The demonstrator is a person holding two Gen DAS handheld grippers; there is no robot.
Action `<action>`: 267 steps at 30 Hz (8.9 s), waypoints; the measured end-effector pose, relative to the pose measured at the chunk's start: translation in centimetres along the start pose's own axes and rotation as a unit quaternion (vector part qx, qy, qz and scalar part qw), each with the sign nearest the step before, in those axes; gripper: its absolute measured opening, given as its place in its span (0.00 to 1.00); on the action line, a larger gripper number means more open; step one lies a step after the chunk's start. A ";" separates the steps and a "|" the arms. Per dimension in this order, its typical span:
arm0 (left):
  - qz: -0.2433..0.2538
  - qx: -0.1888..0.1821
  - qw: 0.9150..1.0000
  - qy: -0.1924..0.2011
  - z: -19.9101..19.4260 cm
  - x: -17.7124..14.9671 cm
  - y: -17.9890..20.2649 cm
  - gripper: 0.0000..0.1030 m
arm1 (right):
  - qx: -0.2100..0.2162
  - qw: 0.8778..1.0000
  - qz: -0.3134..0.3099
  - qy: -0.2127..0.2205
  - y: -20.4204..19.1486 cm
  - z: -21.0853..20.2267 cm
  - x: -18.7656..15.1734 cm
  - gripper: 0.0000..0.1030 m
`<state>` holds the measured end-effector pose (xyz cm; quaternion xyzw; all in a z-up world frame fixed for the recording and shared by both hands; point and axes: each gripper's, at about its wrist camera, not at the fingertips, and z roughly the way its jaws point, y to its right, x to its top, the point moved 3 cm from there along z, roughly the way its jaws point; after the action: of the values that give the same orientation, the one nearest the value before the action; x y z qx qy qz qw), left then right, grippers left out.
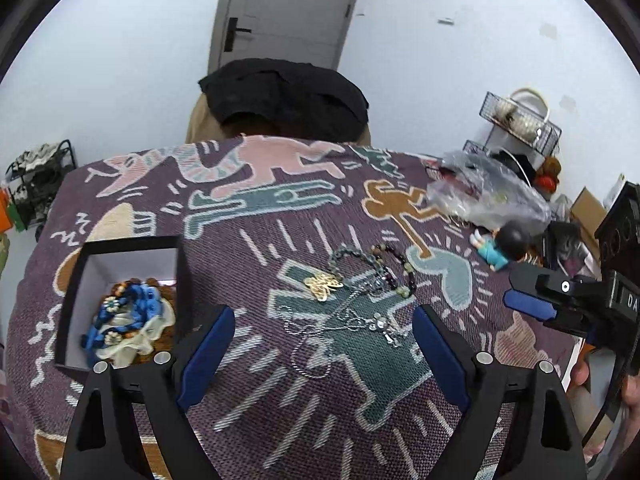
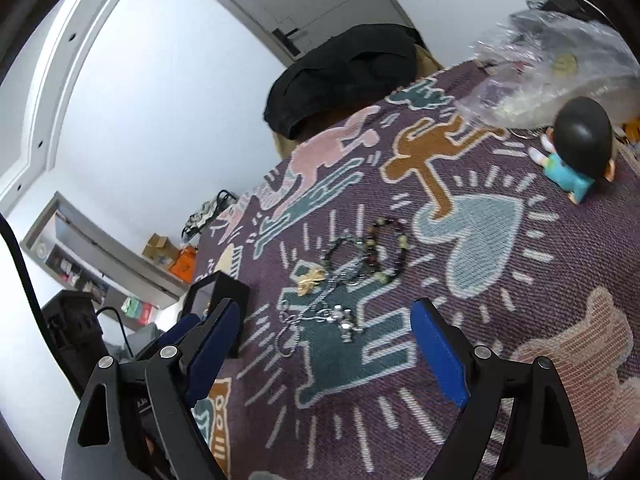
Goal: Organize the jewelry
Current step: 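Reach the left tool to the silver robot charm chain on the pile, then grasp the silver robot charm chain with the left tool and lift it, then carry the silver charm chain over the black box and open the left tool, then reach the left tool to the gold butterfly pendant on the blanket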
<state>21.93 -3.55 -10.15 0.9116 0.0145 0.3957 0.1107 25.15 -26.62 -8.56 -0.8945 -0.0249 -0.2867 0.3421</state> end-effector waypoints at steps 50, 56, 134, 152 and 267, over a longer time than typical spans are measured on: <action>0.013 0.039 0.994 -0.097 8.2 -3.2 3.3 0.41 | 0.000 0.997 0.071 -0.006 7.2 1.5 -0.2 0.85; 0.030 0.029 0.995 -0.094 9.0 -2.9 4.6 0.41 | -0.005 0.997 0.071 -0.007 7.2 1.6 -0.2 0.85; 0.045 0.063 0.975 0.209 -19.3 16.6 -2.1 0.14 | -0.051 0.994 -0.075 0.061 -2.9 0.1 2.6 0.09; 0.033 0.098 0.969 0.224 -21.8 17.4 -4.9 0.14 | -0.035 0.994 -0.087 0.060 -4.6 -0.1 2.3 0.09; -0.013 -0.007 0.998 -0.063 6.5 4.0 -1.2 0.55 | -0.119 0.991 -0.052 -0.042 3.6 10.3 2.6 0.11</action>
<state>29.45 -3.18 -11.81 0.9336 0.0172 0.3362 0.1227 33.29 -23.34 -15.52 -0.9377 -0.0509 -0.2670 0.2162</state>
